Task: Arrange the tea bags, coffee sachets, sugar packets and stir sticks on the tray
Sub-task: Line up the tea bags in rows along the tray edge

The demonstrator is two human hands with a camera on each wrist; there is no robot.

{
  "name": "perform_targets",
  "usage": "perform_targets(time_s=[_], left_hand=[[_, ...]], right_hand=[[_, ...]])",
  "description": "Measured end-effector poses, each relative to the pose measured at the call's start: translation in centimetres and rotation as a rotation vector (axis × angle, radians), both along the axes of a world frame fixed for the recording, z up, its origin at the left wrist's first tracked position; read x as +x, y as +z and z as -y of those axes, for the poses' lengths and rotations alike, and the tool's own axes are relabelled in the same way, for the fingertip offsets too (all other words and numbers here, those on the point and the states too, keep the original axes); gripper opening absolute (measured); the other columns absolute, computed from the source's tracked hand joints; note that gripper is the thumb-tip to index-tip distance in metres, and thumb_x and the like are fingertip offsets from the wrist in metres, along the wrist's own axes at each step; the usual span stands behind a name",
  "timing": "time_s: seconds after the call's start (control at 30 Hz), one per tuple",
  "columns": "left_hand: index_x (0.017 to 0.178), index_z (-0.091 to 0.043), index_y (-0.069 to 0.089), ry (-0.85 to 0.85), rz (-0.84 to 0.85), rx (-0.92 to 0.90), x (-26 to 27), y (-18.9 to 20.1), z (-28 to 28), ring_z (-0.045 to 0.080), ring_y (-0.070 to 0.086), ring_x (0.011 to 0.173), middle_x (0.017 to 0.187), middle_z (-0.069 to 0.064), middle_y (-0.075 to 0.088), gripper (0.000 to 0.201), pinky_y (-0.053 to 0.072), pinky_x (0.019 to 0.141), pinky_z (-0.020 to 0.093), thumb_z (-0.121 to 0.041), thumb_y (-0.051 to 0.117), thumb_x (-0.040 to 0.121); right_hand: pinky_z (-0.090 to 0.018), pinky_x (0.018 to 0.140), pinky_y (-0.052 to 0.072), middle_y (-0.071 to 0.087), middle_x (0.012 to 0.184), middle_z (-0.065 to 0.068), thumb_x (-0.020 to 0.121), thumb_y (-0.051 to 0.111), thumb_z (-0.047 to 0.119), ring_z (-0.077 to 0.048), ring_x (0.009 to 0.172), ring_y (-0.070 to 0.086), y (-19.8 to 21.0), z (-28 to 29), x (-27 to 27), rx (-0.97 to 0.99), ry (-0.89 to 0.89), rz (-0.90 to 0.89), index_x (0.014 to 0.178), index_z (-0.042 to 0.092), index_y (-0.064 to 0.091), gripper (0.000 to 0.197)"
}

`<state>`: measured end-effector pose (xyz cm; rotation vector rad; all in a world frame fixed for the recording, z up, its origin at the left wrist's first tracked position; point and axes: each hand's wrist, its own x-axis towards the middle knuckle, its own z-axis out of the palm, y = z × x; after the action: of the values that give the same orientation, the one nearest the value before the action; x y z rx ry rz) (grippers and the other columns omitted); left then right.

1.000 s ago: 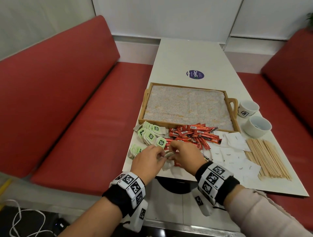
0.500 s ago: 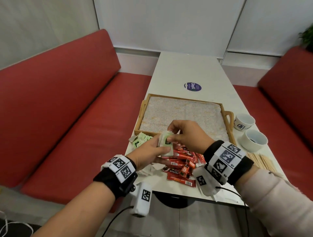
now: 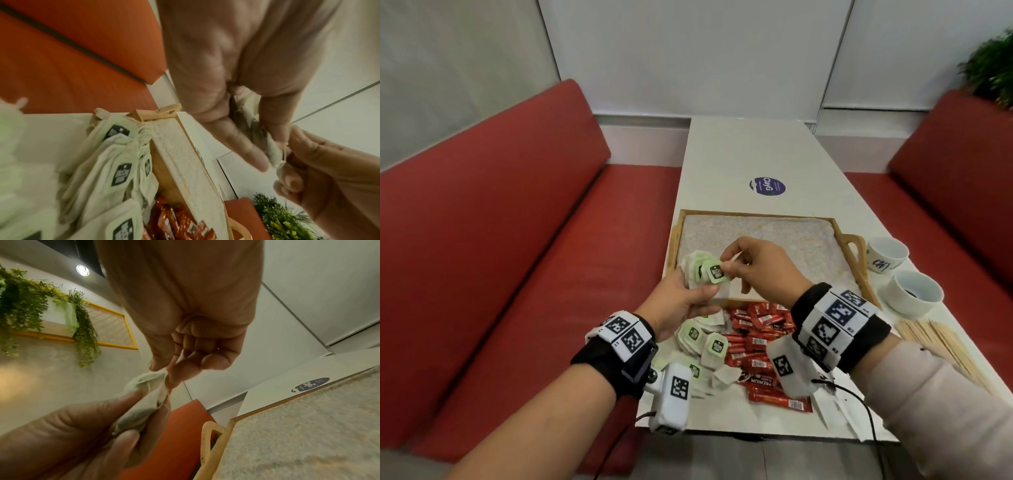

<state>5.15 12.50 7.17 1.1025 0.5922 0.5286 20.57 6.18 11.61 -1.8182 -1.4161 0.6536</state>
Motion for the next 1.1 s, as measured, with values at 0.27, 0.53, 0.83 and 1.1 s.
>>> perform_targets(time_s=[0.27, 0.53, 0.83, 1.1], left_hand=[[0.105, -0.014, 0.058, 0.121, 0.008, -0.074, -0.2, 0.1, -1.3, 0.014, 0.070, 0.077, 0.094, 0.004, 0.070, 0.020, 0.057, 0.053, 0.021, -0.002, 0.058, 0.089], [0.101, -0.015, 0.062, 0.178, -0.011, -0.135, 0.2, -0.1, -1.6, 0.006, 0.068, 0.066, 0.076, -0.002, 0.072, 0.014, 0.049, 0.043, 0.015, -0.016, 0.062, 0.087], [0.099, -0.012, 0.063, 0.166, -0.007, -0.166, 1.0, 1.0, -2.9, 0.005, 0.067, 0.064, 0.073, -0.003, 0.071, 0.015, 0.049, 0.043, 0.015, -0.009, 0.065, 0.085], [0.099, -0.008, 0.064, 0.287, 0.095, -0.258, 2.7, 1.6, -4.9, 0.005, 0.067, 0.061, 0.072, 0.001, 0.070, 0.015, 0.050, 0.044, 0.013, -0.006, 0.064, 0.084]], right_hand=[[-0.029, 0.057, 0.051, 0.067, 0.076, -0.001, 0.095, 0.054, 0.019, -0.016, 0.053, 0.058, -0.8, -0.3, -1.4, -0.047, -0.024, -0.149, 0.090, 0.014, 0.060, 0.010], [-0.017, 0.054, 0.045, 0.064, 0.070, 0.002, 0.084, 0.066, 0.003, -0.011, 0.052, 0.058, -1.3, -0.1, -1.9, 0.064, -0.092, -0.268, 0.098, 0.015, 0.057, 0.021], [-0.020, 0.058, 0.045, 0.068, 0.072, 0.002, 0.082, 0.070, 0.007, -0.012, 0.050, 0.059, -0.9, -2.7, -0.3, 0.128, -0.155, -0.224, 0.090, 0.024, 0.054, 0.025], [-0.022, 0.058, 0.050, 0.067, 0.074, 0.005, 0.084, 0.068, 0.012, -0.008, 0.053, 0.059, -1.1, -4.2, 0.0, 0.239, -0.159, -0.125, 0.093, 0.033, 0.049, 0.029]])
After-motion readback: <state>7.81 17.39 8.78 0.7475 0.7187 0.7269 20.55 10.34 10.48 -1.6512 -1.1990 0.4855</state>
